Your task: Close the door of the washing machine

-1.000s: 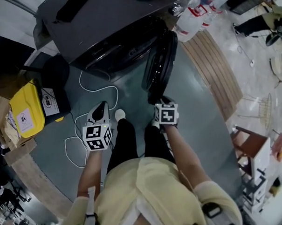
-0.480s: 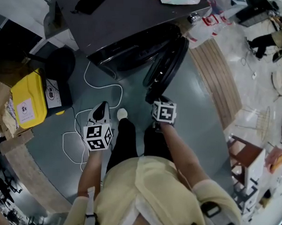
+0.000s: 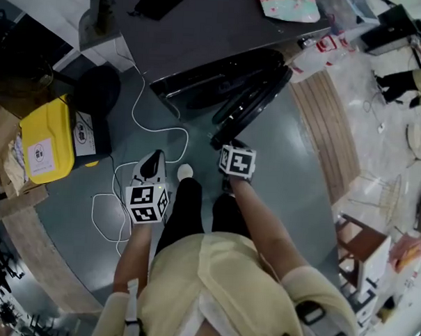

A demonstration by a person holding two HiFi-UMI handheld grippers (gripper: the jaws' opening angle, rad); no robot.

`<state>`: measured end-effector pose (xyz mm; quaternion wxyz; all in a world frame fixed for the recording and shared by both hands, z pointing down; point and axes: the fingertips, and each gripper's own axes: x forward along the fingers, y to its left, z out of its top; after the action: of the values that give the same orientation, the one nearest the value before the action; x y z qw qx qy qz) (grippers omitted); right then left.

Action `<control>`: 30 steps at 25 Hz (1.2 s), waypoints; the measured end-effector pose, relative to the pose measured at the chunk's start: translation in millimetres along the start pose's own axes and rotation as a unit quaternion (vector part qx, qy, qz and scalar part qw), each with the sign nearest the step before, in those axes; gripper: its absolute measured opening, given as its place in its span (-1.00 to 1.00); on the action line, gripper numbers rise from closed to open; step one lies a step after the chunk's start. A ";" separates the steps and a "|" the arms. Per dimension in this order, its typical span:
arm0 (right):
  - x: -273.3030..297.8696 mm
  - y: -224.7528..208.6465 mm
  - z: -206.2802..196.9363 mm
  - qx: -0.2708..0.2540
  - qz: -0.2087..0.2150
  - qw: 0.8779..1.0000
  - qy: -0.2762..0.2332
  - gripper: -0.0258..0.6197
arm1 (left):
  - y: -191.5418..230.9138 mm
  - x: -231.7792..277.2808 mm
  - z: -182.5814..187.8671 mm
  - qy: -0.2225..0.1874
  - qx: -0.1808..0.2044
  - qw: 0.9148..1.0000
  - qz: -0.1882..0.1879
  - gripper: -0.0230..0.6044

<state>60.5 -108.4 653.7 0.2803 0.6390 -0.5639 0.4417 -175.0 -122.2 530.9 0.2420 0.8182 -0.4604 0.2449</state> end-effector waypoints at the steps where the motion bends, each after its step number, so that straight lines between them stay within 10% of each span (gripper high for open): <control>1: 2.2 4.1 3.0 0.003 0.002 1.000 -0.001 -0.65 | 1.8 -0.5 0.7 -0.001 0.003 1.000 0.000 -0.90; 30: 48.5 77.6 68.3 0.019 0.029 0.999 -0.017 -0.63 | 68.3 -8.9 9.7 -0.015 -0.030 0.998 0.047 -0.90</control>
<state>1.1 -205.9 654.7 0.2453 0.6348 -0.5787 0.4494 -236.9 -153.9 529.7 0.2480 0.7916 -0.5092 0.2294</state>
